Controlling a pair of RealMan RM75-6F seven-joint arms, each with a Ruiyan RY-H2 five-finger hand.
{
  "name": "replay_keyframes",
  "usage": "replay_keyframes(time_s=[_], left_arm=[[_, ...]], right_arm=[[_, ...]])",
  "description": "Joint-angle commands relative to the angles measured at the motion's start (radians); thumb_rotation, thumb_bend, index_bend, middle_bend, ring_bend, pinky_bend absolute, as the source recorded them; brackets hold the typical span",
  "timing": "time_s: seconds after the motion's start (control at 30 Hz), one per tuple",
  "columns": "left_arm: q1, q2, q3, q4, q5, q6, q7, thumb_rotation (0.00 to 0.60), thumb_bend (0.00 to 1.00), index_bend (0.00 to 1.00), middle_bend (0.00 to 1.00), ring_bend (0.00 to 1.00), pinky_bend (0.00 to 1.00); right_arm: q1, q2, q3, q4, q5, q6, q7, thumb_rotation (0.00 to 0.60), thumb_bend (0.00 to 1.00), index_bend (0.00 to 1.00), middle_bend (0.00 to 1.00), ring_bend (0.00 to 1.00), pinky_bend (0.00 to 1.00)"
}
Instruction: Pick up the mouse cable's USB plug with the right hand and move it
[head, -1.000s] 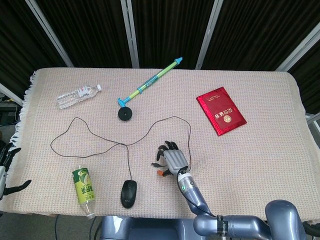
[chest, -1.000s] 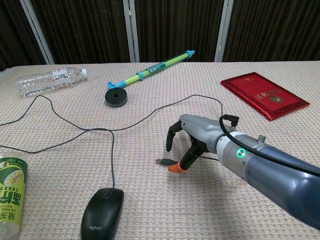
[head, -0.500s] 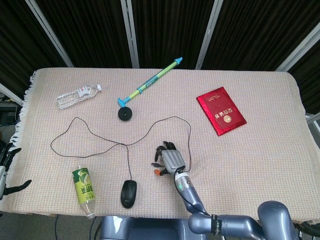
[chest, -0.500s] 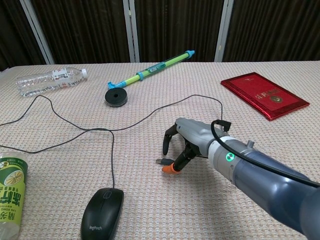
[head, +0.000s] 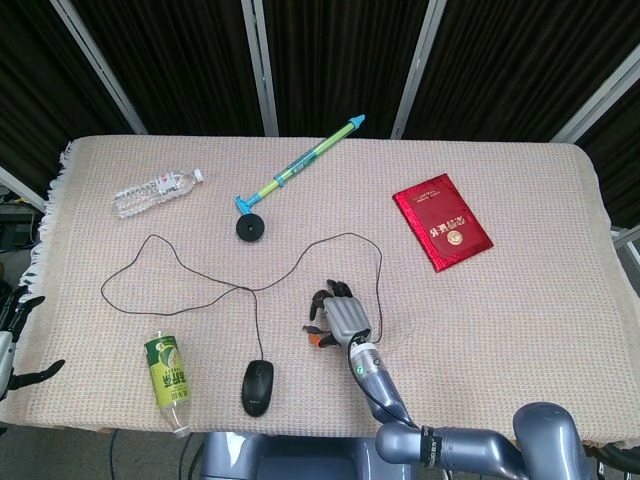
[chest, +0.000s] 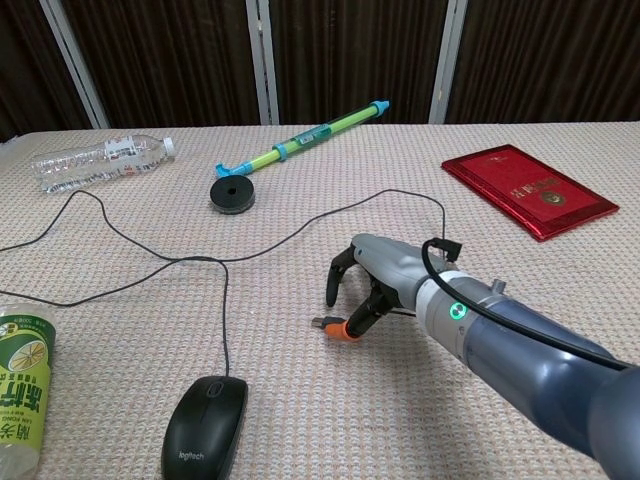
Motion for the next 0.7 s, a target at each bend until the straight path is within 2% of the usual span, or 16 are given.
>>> replay_keyframes(time_s=[0.03,0.53,0.7], left_arm=[[-0.001,0.0,-0.001,-0.001,-0.001,-0.001,-0.001,0.6,0.13,0.14,0.0,0.0,0.0],[0.0,0.002,-0.001,-0.003,-0.004,-0.001,-0.01,0.6,0.12,0.14,0.0,0.0,0.0],[-0.001,0.003,-0.001,-0.003,-0.004,-0.002,-0.014,0.6,0.12,0.14,0.0,0.0,0.0]], right_arm=[[-0.002,-0.003,-0.003,0.001,0.0,0.0,0.0,0.6,0.25,0.52,0.22,0.0,0.0],[-0.013,-0.017,-0.017,0.013,0.009,-0.006,-0.006,0.6,0.25,0.53,0.23,0.0,0.0],[-0.015,-0.021,-0.012,0.009,-0.001,0.002,-0.002,0.6,0.31,0.58,0.25,0.0,0.0]])
